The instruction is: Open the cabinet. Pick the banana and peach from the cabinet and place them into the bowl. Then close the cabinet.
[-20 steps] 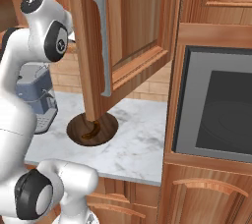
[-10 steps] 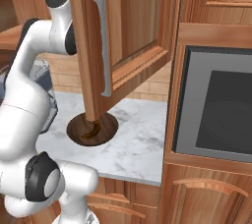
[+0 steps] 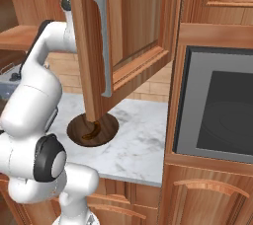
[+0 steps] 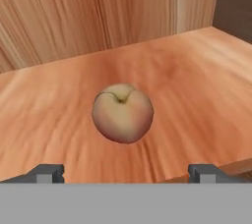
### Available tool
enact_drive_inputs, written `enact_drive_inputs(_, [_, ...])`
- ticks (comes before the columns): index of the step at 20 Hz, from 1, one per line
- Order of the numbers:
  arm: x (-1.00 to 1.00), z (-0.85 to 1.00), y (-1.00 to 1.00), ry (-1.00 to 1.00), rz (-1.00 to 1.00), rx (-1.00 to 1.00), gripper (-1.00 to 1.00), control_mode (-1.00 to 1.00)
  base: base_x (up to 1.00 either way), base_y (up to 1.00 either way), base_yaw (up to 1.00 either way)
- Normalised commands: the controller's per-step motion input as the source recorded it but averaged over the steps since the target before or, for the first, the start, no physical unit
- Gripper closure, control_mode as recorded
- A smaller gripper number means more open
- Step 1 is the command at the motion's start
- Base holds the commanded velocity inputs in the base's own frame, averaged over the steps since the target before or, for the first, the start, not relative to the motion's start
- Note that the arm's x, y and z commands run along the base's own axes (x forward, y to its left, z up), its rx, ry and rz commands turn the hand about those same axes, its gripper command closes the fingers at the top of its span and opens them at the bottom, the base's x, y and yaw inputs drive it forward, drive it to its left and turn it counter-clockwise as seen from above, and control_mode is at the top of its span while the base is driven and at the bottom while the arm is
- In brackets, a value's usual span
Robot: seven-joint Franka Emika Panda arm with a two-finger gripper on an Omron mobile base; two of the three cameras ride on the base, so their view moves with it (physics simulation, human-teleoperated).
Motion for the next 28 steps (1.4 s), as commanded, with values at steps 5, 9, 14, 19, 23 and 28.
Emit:
enact_drive_inputs(5, [0.58,-0.01,0.0,0.0,0.0,-0.01,-1.0,-1.0,0.0,0.0,0.0])
enact_drive_inputs(9, [0.48,-0.13,0.0,0.04,0.0,-0.08,-1.0,-1.0,0.0,0.0,0.0])
enact_drive_inputs(14, [0.29,-0.18,0.0,0.09,0.0,-0.14,-1.0,-1.0,0.0,0.0,0.0])
enact_drive_inputs(19, [0.3,-0.22,0.0,0.03,0.01,-0.06,1.0,-1.0,0.0,0.0,0.0])
enact_drive_inputs(23, [0.06,-0.11,0.0,0.02,0.0,-0.03,1.0,-1.0,0.0,0.0,0.0])
enact_drive_inputs(28, [-0.14,0.0,0.0,-0.03,0.0,0.0,1.0,-1.0,0.0,0.0,0.0])
